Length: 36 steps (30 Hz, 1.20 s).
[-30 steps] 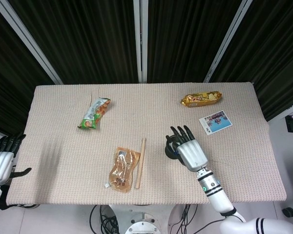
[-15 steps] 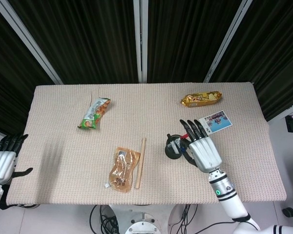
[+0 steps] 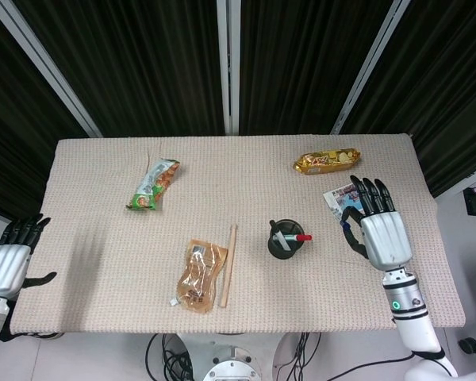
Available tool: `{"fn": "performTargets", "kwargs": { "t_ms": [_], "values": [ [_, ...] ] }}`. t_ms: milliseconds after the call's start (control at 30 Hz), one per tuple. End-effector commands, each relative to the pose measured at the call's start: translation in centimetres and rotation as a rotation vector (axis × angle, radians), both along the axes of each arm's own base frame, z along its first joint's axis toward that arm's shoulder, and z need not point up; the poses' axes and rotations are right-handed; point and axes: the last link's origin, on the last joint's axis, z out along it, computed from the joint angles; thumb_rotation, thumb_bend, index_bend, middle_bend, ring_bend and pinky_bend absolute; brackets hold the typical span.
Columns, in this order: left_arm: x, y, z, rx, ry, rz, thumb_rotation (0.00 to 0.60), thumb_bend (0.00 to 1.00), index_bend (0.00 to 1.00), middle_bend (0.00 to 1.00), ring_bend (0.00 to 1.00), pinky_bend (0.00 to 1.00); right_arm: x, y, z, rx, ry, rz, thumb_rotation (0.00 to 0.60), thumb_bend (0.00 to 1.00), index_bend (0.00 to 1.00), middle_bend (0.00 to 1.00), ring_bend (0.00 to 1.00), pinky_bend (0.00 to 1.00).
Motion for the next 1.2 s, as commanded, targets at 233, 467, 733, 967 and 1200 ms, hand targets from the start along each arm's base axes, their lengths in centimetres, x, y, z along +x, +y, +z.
{"fn": "performTargets", "kwargs": {
  "t_ms": [233,467,733,967,1200],
  "values": [
    [0.0,0.0,0.1,0.001,0.006,0.010,0.600,0.10,0.04,0.00,0.00,0.00,-4.9,-1.1,-4.9,0.181,0.216,-0.117,0.600,0.31,0.63,0.02,0.00,0.00],
    [-0.1,0.1,-0.1,-0.003,0.004,0.007,0.600,0.10,0.04,0.00,0.00,0.00,-4.9,0.0,-4.7,0.266,0.223,-0.122,0.600,0.09,0.00,0.00,0.00,0.00],
    [0.4,-0.1,0.2,0.028,-0.007,-0.047,0.600,0.10,0.04,0.00,0.00,0.00,-6.4,2.9,0.4,0.076,0.124,-0.095,0.600,0.03,0.00,0.00,0.00,0.00],
    [1.1,-0.4,0.7,0.070,0.028,-0.096,0.600,0.10,0.04,0.00,0.00,0.00,-12.0,6.4,5.1,-0.092,0.100,-0.270,0.600,0.03,0.00,0.00,0.00,0.00],
    [0.9,-0.3,1.0,0.088,0.044,-0.082,0.600,0.10,0.04,0.00,0.00,0.00,-15.6,8.4,6.2,-0.121,0.069,-0.372,0.600,0.03,0.00,0.00,0.00,0.00]
  ]
}}
